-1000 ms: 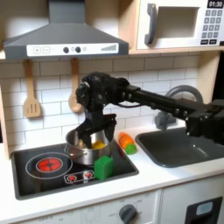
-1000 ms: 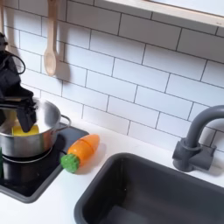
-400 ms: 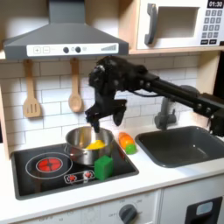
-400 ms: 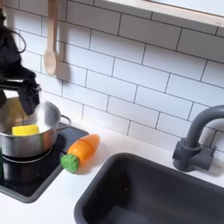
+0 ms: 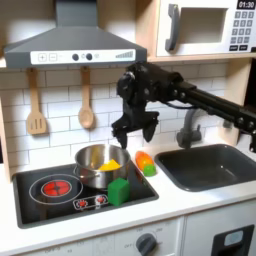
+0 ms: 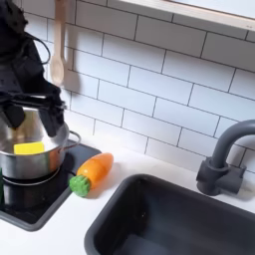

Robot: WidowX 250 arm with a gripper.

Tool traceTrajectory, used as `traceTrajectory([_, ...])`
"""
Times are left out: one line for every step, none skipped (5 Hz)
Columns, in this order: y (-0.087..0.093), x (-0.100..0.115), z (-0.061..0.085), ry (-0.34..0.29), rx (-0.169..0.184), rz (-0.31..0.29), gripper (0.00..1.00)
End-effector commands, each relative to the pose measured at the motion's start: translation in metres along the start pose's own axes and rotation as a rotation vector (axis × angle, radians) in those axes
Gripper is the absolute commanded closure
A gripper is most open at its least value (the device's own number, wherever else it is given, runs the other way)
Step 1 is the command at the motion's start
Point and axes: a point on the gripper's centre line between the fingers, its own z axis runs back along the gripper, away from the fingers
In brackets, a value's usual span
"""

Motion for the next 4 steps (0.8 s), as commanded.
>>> traceTrajectory([-0.029, -0.007, -0.014, 0.020, 0.014, -0.054, 0.00])
traceTrajectory([-0.046, -0.011, -0.028, 0.040, 0.009, -0.080, 0.00])
traceTrajectory([-0.058, -0.008, -0.039, 0.053, 0.004, -0.098, 0.00])
traceTrajectory([-0.063, -0.008, -0.049, 0.040, 0.007, -0.099, 0.00])
